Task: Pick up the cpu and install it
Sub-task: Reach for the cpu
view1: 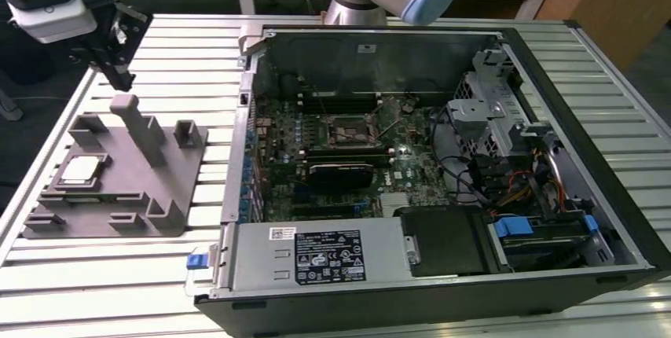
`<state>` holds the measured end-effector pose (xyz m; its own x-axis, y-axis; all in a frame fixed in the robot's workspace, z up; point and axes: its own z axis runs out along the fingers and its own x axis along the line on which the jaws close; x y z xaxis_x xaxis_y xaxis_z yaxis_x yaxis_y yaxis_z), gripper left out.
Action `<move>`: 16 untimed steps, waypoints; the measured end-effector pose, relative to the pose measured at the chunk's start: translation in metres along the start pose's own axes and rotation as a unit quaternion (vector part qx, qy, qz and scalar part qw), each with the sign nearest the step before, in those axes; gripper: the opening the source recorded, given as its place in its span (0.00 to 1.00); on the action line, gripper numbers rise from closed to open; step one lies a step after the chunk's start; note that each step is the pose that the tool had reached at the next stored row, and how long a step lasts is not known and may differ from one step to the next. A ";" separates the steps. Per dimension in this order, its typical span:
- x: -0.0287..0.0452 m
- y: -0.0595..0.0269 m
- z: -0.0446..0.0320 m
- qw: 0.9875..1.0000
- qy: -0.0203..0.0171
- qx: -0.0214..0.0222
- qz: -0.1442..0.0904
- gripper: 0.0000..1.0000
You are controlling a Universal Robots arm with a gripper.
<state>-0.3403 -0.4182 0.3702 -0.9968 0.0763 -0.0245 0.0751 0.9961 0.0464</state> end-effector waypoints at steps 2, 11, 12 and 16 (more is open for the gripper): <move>0.0049 -0.0008 0.0009 1.000 0.000 0.000 0.000 0.11; 0.0282 -0.0036 0.0075 1.000 0.000 0.000 0.000 0.11; 0.0315 -0.0039 0.0086 1.000 0.000 0.000 0.000 0.11; 0.0435 -0.0050 0.0128 1.000 0.000 0.000 0.000 0.11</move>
<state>-0.3837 -0.4193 0.3561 -0.9968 0.0763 -0.0245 0.0751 0.9961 0.0464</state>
